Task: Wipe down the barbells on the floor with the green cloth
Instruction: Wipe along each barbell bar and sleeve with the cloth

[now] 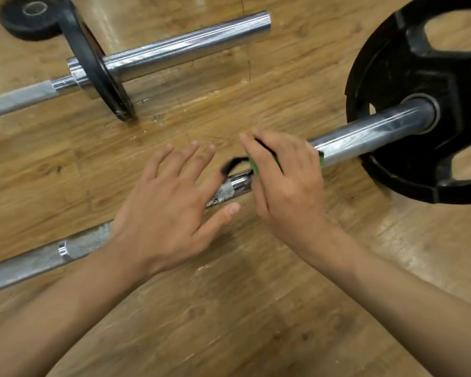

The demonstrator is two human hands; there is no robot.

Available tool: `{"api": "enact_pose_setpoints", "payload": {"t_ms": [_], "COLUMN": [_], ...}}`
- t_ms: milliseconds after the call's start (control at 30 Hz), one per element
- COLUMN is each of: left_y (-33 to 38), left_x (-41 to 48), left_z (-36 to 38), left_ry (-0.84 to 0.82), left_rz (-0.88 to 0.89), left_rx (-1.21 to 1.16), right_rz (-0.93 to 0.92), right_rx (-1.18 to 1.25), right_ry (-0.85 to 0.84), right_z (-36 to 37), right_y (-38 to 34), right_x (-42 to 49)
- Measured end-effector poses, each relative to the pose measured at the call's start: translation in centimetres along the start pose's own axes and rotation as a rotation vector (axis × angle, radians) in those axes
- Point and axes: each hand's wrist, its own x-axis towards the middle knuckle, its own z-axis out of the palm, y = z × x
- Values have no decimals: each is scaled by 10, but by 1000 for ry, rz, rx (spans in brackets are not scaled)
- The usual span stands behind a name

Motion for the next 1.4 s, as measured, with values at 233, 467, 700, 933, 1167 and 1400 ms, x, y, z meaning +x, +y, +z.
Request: {"api": "enact_pose_setpoints", "payload": {"t_ms": [233, 467, 700, 933, 1167, 1400], "left_y": [-18, -18, 7, 42, 81, 114], "left_x": [14, 14, -8, -44, -83, -119], "left_z": [0, -2, -4, 1, 5, 9], "left_ry": [6, -29, -40, -17, -25, -13], "left_rz": [9, 30, 55, 121, 207, 281], "left_rx": [-27, -63, -53, -94, -94, -72], "right_rz": [80, 96, 157, 111, 200, 187], "right_rx": [-29, -89, -37, -7, -133, -69], "right_ry": [-44, -239, -316, -189, -496, -483], "right_z": [5, 3, -18, -61, -85, -136], "right_y": [-3, -1, -7, -19, -33, -49], "right_x": [3, 34, 18, -61, -43, -104]}}
